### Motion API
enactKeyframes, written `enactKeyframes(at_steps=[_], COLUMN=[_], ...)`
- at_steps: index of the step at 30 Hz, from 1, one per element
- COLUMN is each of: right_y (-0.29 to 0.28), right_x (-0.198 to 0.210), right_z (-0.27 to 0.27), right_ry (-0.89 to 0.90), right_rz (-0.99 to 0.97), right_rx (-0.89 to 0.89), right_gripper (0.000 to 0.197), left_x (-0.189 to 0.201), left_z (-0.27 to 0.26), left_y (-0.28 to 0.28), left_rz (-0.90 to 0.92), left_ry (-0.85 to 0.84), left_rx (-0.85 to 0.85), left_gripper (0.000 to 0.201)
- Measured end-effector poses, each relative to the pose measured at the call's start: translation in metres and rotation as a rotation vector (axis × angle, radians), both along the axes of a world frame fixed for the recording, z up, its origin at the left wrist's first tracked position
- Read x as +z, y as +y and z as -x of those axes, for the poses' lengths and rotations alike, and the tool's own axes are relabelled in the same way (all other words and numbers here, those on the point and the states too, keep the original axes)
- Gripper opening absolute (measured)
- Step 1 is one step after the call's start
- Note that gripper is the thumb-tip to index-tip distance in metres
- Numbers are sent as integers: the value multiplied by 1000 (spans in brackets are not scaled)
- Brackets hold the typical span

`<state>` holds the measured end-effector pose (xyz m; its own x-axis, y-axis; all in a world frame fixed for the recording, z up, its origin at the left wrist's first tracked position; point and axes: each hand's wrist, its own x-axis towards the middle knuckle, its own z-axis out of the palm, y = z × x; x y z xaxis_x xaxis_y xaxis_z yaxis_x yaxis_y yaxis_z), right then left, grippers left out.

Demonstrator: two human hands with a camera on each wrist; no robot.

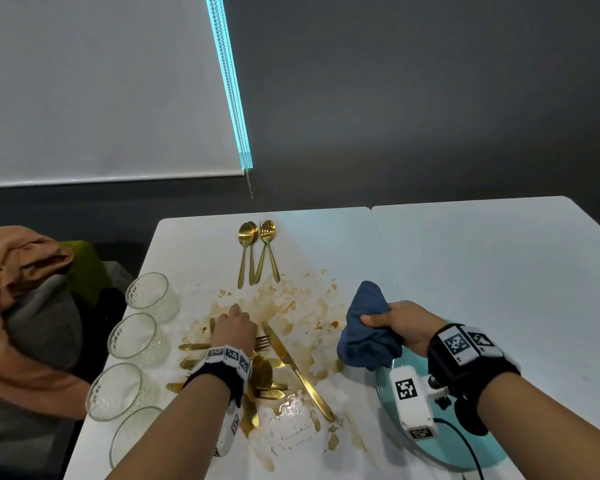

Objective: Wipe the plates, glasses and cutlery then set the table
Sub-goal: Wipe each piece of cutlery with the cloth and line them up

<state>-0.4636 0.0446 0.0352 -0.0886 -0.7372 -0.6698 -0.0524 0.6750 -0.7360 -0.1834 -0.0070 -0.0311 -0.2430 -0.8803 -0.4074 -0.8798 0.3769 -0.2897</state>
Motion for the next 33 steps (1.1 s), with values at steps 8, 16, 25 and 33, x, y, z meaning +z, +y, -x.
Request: enactKeyframes(at_steps=[8,16,25,33], right_y=[-4,-5,5,-2], right_x=[-5,0,14,7], right_z=[4,-1,-7,-38], right_ry=[-36,-49,-171,-17], right_rz=[-44,-43,64,65], right_rx=[-12,-28,-157,-285], right_gripper=[29,38,36,36], left_x=[14,36,63,88], left_z=[4,24,72,116], left_y=[-16,-16,7,41], left_rz=[-82,-183,-315,-352], left_ry=[-44,245,920,795], left_rx=[-278,-210,383,205], left_gripper=[27,25,7,17])
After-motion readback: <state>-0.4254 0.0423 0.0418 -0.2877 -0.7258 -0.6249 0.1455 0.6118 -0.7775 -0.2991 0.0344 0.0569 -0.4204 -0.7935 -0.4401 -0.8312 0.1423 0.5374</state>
